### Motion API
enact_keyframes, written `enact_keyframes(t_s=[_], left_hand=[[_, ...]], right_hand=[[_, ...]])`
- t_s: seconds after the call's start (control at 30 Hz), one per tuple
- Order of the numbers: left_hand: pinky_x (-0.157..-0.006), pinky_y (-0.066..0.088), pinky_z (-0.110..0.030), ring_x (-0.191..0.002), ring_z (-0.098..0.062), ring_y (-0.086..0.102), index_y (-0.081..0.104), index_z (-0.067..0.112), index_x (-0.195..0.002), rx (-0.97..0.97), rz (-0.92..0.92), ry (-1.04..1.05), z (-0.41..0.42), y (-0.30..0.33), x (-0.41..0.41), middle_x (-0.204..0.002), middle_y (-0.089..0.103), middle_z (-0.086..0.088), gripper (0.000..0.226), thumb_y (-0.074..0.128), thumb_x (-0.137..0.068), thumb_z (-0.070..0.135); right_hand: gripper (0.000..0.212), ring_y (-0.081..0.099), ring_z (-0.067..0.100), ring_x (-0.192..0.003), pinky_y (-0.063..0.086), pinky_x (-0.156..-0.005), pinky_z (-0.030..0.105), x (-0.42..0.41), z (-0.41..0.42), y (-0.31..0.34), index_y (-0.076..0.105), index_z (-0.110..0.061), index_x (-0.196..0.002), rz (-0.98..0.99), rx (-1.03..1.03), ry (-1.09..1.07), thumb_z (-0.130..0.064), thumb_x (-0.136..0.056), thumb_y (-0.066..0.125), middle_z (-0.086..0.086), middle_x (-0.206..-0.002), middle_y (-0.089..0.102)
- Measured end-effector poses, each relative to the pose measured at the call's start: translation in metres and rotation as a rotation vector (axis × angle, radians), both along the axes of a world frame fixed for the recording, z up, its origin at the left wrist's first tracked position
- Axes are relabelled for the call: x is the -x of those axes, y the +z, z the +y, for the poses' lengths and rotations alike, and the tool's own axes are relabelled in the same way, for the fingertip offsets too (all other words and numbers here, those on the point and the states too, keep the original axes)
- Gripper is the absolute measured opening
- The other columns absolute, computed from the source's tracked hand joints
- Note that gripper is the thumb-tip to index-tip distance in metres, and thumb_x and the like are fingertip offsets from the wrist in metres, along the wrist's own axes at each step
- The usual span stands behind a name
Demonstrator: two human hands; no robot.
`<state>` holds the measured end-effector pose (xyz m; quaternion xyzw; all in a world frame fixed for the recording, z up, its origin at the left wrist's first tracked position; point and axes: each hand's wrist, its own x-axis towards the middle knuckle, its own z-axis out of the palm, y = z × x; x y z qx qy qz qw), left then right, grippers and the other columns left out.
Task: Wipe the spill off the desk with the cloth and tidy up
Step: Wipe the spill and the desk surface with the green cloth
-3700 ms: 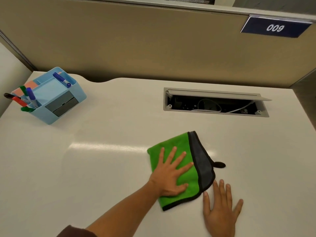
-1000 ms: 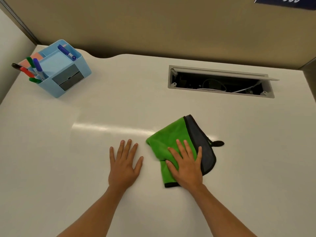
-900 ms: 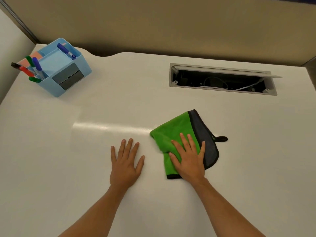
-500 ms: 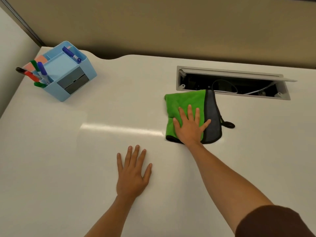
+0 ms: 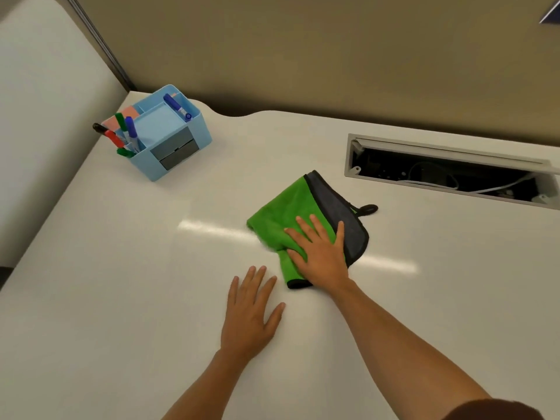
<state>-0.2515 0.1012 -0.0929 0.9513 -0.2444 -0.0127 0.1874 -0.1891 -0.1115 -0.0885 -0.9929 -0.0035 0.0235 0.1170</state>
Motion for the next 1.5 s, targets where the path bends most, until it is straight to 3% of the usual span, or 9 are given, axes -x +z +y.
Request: enact_keyframes(t_s=[0.23, 0.47, 0.7, 0.93, 1.03, 1.2, 1.5], left_hand=[[-0.117, 0.016, -0.058, -0.146, -0.024, 0.026, 0.051, 0.017, -0.138, -0.066, 0.005, 0.208, 0.051, 0.005, -0.008, -0.153, 0.040, -0.008, 0.058, 0.037, -0.094, 0.052], [-0.117, 0.015, -0.059, -0.145, -0.026, 0.028, 0.048, 0.019, -0.138, -0.090, 0.002, 0.202, 0.056, -0.008, -0.008, -0.151, 0.042, -0.008, 0.057, 0.037, -0.094, 0.054], [-0.117, 0.014, -0.059, -0.144, -0.027, 0.029, 0.049, 0.018, -0.137, -0.101, -0.006, 0.194, 0.056, -0.008, -0.011, -0.150, 0.043, -0.009, 0.057, 0.038, -0.094, 0.054], [-0.117, 0.014, -0.059, -0.143, -0.027, 0.032, 0.054, 0.015, -0.133, -0.104, 0.026, 0.194, 0.059, -0.004, -0.011, -0.149, 0.045, -0.010, 0.060, 0.031, -0.095, 0.056], [-0.118, 0.013, -0.058, -0.143, -0.026, 0.032, 0.053, 0.017, -0.135, -0.080, 0.033, 0.197, 0.059, -0.003, -0.011, -0.148, 0.046, -0.008, 0.062, 0.028, -0.096, 0.058], [-0.118, 0.012, -0.055, -0.143, -0.025, 0.031, 0.052, 0.020, -0.136, -0.053, 0.055, 0.210, 0.060, 0.000, -0.011, -0.148, 0.045, -0.006, 0.064, 0.024, -0.095, 0.061], [-0.120, 0.008, -0.053, -0.146, -0.022, 0.026, 0.049, 0.022, -0.138, -0.050, 0.062, 0.222, 0.057, 0.001, -0.007, -0.151, 0.042, -0.004, 0.068, 0.021, -0.093, 0.064]], right_hand=[[0.052, 0.007, 0.019, -0.151, -0.007, -0.110, 0.072, -0.008, -0.029, 0.005, 0.033, -0.042, -0.146, 0.015, -0.049, -0.373, -0.057, -0.097, 0.029, -0.006, -0.161, 0.022], [0.060, 0.000, 0.024, -0.151, -0.009, -0.105, 0.077, -0.065, -0.006, 0.007, 0.024, -0.042, -0.149, 0.071, -0.065, -0.426, -0.063, -0.094, 0.027, -0.003, -0.164, 0.011], [0.072, -0.006, 0.026, -0.151, -0.015, -0.103, 0.076, -0.097, 0.057, 0.009, 0.018, -0.043, -0.150, 0.099, -0.062, -0.195, -0.074, -0.085, 0.026, -0.003, -0.165, 0.007], [0.058, 0.004, 0.020, -0.151, -0.012, -0.106, 0.073, -0.049, 0.102, 0.002, 0.030, -0.044, -0.146, 0.043, -0.008, 0.174, -0.064, -0.092, 0.027, -0.005, -0.162, 0.021], [0.052, 0.008, 0.015, -0.150, -0.014, -0.106, 0.073, -0.032, 0.079, 0.002, 0.033, -0.045, -0.144, 0.040, -0.002, 0.203, -0.059, -0.094, 0.027, -0.009, -0.160, 0.026], [0.050, 0.005, 0.010, -0.150, -0.013, -0.105, 0.075, 0.000, 0.001, 0.008, 0.029, -0.049, -0.144, 0.088, -0.014, -0.027, -0.060, -0.096, 0.026, -0.015, -0.160, 0.022], [0.054, 0.000, 0.010, -0.150, -0.002, -0.100, 0.083, 0.115, -0.164, 0.018, 0.019, -0.053, -0.146, 0.163, -0.093, -0.779, -0.064, -0.094, 0.030, -0.015, -0.163, 0.010]])
